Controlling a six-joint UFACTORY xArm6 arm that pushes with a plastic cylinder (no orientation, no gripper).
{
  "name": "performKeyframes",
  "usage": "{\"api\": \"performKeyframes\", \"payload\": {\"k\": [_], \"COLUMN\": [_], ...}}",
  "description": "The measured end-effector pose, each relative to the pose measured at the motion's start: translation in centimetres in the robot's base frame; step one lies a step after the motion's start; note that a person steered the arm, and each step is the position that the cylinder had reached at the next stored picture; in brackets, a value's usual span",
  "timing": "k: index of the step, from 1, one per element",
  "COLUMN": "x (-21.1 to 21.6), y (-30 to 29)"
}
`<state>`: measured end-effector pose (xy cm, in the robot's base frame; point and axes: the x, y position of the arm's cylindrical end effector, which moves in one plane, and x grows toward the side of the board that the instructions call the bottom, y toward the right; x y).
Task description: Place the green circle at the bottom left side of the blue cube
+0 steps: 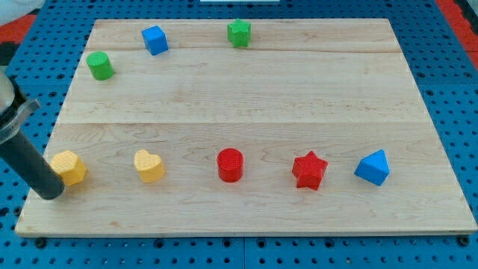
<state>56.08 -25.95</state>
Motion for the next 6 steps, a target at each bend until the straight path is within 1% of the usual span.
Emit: {"api": "performKeyframes", "payload": {"k": [1, 2, 4, 5, 6], "x": [1.0, 0.9, -10.8, -18.2, -24.1], "y": [-2.5, -4.5, -4.5, -4.5, -1.7]}}
